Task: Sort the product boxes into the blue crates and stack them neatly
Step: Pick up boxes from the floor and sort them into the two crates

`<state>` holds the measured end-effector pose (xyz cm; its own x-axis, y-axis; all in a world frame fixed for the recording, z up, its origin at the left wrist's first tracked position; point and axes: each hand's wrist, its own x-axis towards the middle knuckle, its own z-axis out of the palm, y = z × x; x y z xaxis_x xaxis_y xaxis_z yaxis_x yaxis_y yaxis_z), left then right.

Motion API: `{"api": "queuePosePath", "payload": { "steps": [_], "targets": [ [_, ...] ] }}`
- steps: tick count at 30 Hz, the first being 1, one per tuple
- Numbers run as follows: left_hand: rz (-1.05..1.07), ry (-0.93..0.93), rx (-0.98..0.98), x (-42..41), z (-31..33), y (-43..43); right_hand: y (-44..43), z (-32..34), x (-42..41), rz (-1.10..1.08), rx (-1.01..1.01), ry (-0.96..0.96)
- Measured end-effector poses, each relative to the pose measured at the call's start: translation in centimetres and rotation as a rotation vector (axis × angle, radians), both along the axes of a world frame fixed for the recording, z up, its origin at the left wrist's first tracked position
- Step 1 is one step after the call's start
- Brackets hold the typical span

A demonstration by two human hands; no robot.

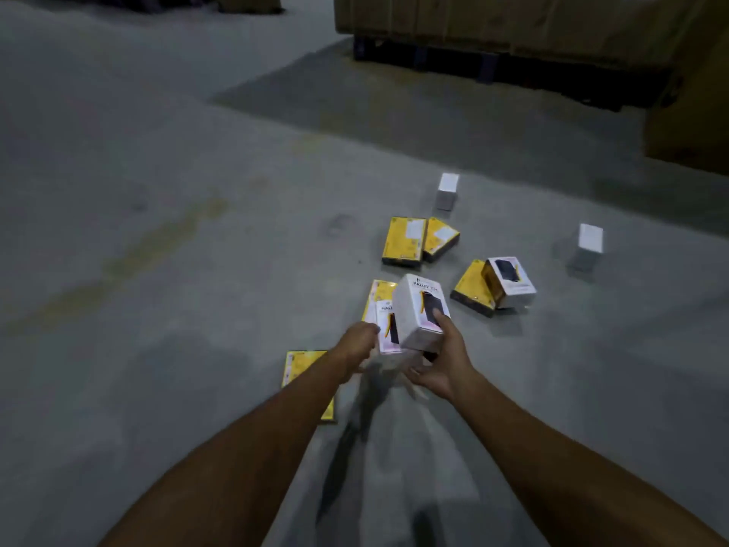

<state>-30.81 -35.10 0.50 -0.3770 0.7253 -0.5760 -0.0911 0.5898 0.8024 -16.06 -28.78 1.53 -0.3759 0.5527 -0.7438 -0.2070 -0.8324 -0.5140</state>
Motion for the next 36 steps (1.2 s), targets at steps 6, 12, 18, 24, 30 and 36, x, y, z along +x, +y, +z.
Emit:
{"api": "queuePosePath", "payload": {
  "steps": [6, 12, 18, 24, 30, 36],
  "targets": [
    [-0.069, 0.567, -0.267, -7.4, -5.9, -5.9, -2.5, -1.7, -3.7, 0.135, 0.136, -0.224],
    [0.082, 0.42, -0.382, -8.9, -5.7, -10.0, -4.1, -3.2, -5.2, 0.282, 0.289, -0.336],
    [0.286, 0.411, -0.343, -7.9, -6.8, -8.8, -3.3, -3.9, -5.5, 0.296, 0.342, -0.404],
    [0.351, 0.206, -0.13, -5.3, -6.0, -4.6, -2.2, -4.2, -5.2, 0.29, 0.327, -0.379],
    [0.558, -0.069, -0.026, -4.2, -7.1, -3.0, -1.2, -4.5, -4.2, 0.303, 0.318, -0.35],
    [0.376, -0.118, -0.084, -3.0, -6.4, -3.3, 0.0, -4.5, -3.4, 0.19, 0.203, -0.196]
  ]
}}
